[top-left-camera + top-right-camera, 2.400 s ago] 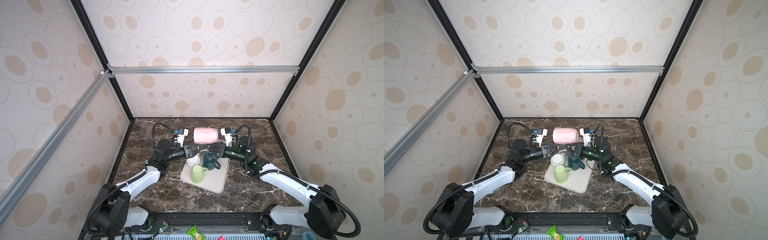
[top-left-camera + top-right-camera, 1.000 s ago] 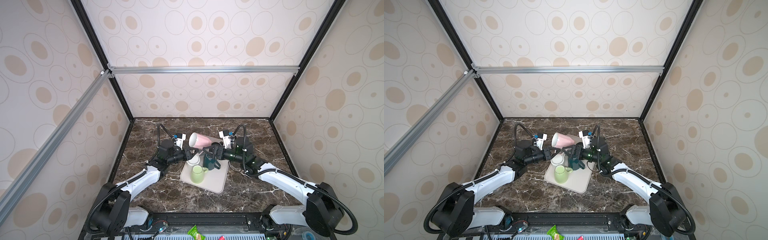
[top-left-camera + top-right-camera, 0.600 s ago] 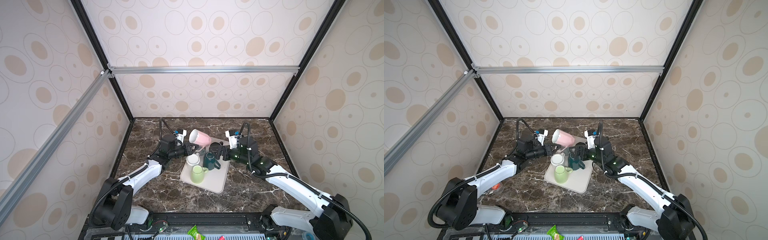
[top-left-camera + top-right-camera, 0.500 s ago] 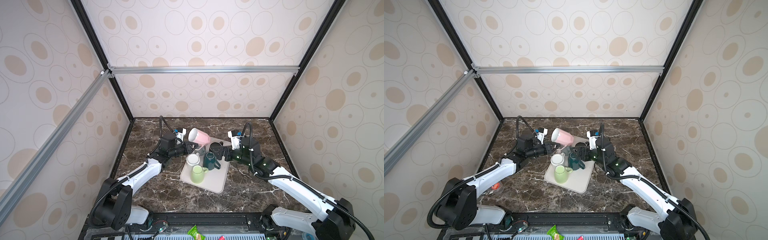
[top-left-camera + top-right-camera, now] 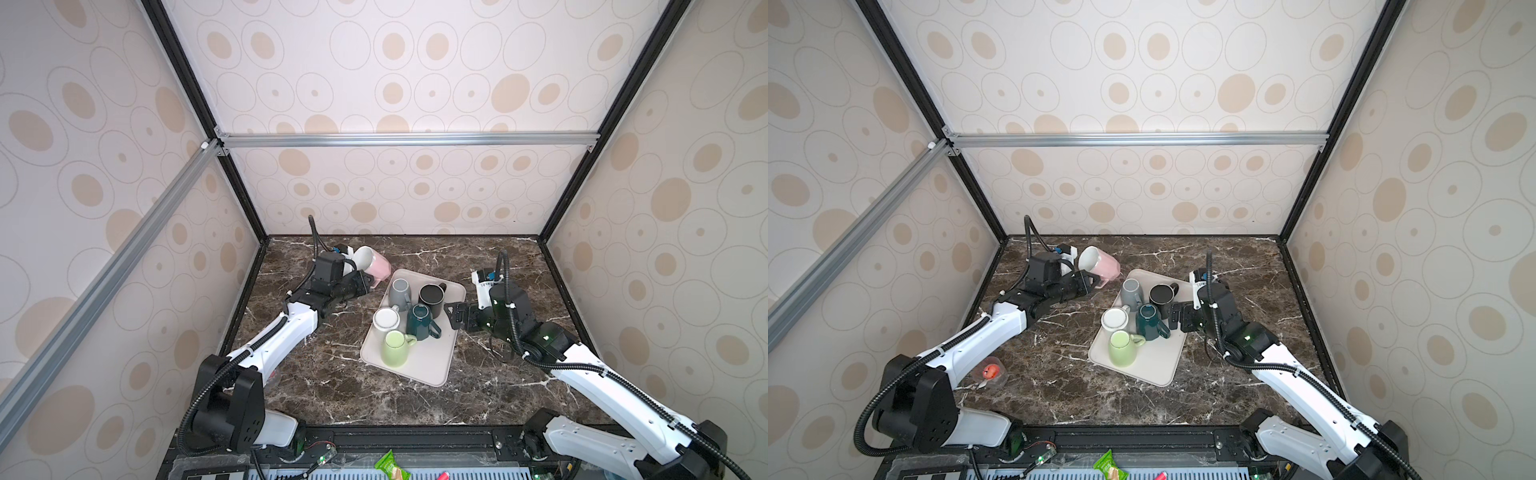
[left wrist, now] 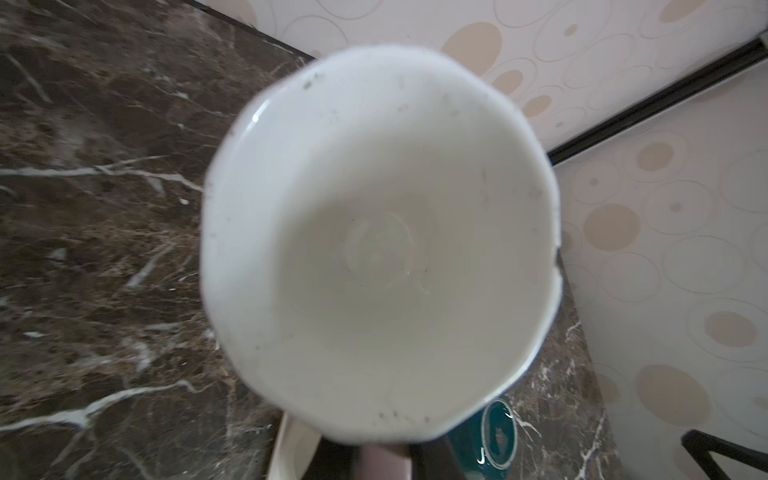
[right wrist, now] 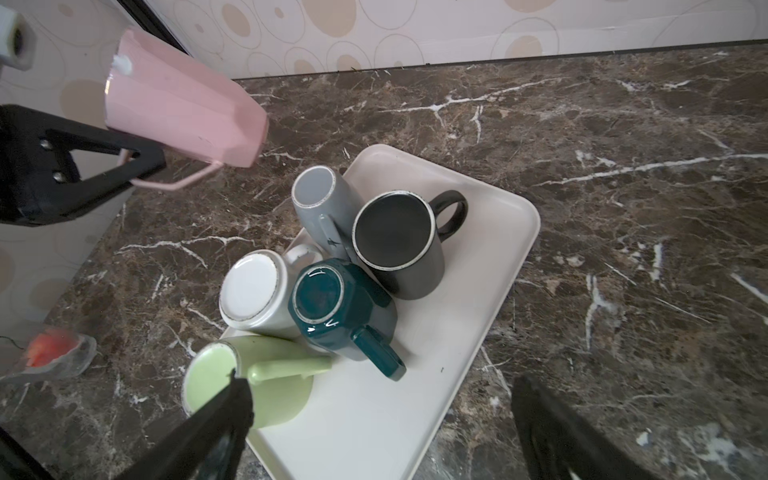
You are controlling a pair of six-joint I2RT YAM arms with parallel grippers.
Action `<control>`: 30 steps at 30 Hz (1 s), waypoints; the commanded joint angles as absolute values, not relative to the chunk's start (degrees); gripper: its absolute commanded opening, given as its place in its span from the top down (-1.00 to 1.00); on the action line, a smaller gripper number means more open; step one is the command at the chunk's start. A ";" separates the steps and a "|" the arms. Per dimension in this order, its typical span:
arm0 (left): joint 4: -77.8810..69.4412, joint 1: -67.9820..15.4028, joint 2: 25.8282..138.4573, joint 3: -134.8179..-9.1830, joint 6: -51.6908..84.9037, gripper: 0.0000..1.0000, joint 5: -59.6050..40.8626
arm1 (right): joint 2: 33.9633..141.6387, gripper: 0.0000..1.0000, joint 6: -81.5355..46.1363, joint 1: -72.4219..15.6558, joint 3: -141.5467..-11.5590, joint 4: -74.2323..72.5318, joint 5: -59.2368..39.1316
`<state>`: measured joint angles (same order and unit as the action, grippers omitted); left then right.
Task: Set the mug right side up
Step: 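Lower the upright pink mug onto the table beside the tray with the left gripper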
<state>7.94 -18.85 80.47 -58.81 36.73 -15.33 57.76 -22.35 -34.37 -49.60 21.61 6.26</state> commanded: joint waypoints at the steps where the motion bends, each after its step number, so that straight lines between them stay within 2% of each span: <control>1: 11.43 -18.03 79.84 -65.37 31.17 1.00 -5.02 | 57.83 -0.99 -20.67 -34.41 -51.17 25.13 9.55; 7: 15.82 -17.75 80.77 -65.62 29.27 1.00 6.61 | 58.65 -0.99 -20.35 -34.41 -50.67 24.67 9.49; 13: 13.97 -17.62 81.56 -61.57 29.52 1.00 12.57 | 60.33 -0.99 -20.48 -34.36 -50.72 25.57 9.73; 30: 8.71 -17.04 87.22 -55.56 30.23 1.00 15.03 | 64.22 -0.99 -22.36 -34.01 -49.68 24.59 7.37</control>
